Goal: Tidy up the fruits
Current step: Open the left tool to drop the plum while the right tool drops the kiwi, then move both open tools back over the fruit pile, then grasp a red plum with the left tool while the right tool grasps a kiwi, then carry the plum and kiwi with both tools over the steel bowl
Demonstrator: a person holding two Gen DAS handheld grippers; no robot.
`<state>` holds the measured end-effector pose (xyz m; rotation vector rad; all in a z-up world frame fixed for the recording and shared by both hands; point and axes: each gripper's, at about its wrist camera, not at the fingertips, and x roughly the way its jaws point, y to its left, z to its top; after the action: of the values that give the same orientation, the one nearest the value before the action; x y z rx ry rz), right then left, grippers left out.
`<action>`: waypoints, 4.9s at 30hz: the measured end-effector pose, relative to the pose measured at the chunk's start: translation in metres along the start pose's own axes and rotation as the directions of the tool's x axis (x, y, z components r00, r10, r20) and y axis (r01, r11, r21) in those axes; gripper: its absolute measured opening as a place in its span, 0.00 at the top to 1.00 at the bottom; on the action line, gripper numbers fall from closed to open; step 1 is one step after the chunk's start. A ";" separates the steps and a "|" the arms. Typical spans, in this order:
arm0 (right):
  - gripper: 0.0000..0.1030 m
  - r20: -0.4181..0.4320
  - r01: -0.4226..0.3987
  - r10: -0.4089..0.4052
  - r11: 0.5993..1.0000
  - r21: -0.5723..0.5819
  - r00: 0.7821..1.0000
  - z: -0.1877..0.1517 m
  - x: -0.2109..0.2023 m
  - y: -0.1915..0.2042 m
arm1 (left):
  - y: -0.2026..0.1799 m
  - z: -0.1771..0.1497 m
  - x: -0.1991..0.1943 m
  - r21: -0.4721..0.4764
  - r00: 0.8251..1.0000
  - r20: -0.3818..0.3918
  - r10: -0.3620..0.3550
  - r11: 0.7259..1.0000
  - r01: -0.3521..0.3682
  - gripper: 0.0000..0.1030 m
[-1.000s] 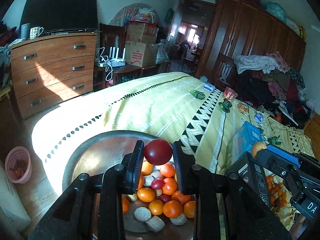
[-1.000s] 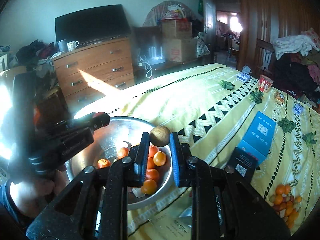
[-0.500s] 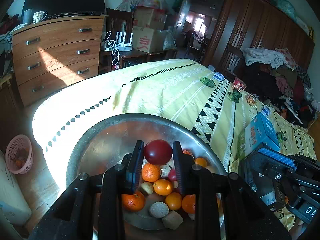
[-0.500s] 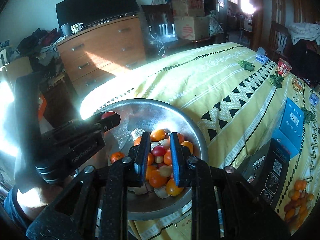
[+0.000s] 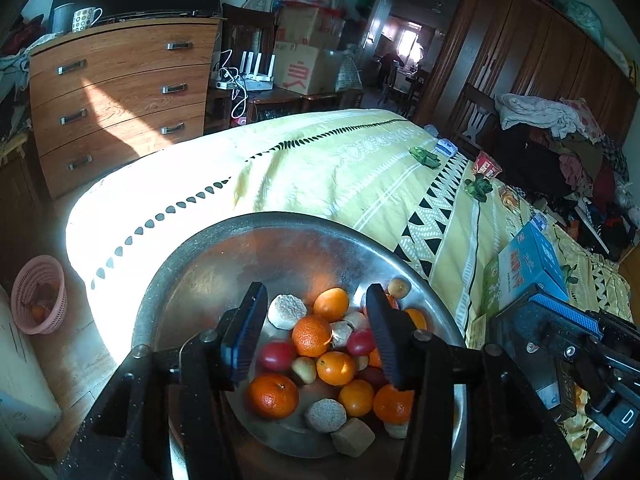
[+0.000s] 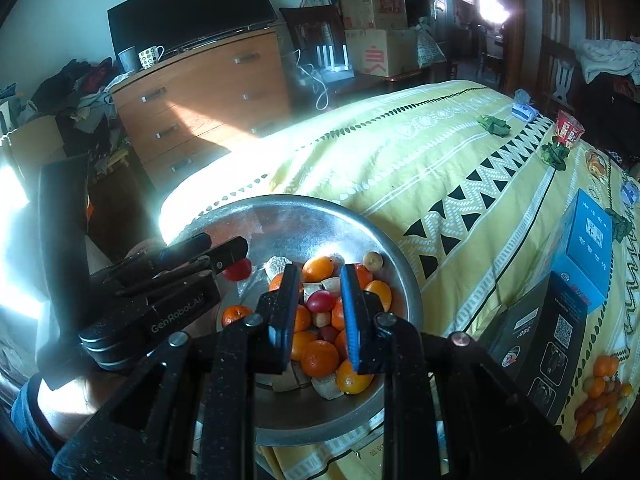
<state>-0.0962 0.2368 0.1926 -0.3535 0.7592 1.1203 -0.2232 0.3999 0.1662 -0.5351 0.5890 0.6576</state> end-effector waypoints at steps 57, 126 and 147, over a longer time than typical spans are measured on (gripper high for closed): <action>0.54 -0.021 0.270 -0.371 0.636 0.723 0.929 -0.328 -0.199 -0.364 | -0.423 -0.250 0.080 0.396 0.697 -0.600 -0.392 0.611 0.685 0.52; 0.77 0.268 0.227 -0.287 0.946 0.233 0.920 -0.080 -0.181 -0.168 | -0.199 -0.025 -0.079 0.347 0.920 0.137 -0.367 0.888 0.302 0.76; 0.77 0.044 0.013 -0.014 1.000 0.007 0.999 0.001 -0.023 -0.018 | -0.028 -0.009 -0.032 0.113 0.987 0.110 -0.118 0.988 0.106 0.76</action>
<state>-0.0849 0.2140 0.2075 -0.3270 0.7201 1.1096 -0.2273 0.3623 0.1885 -0.4240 0.4780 0.5435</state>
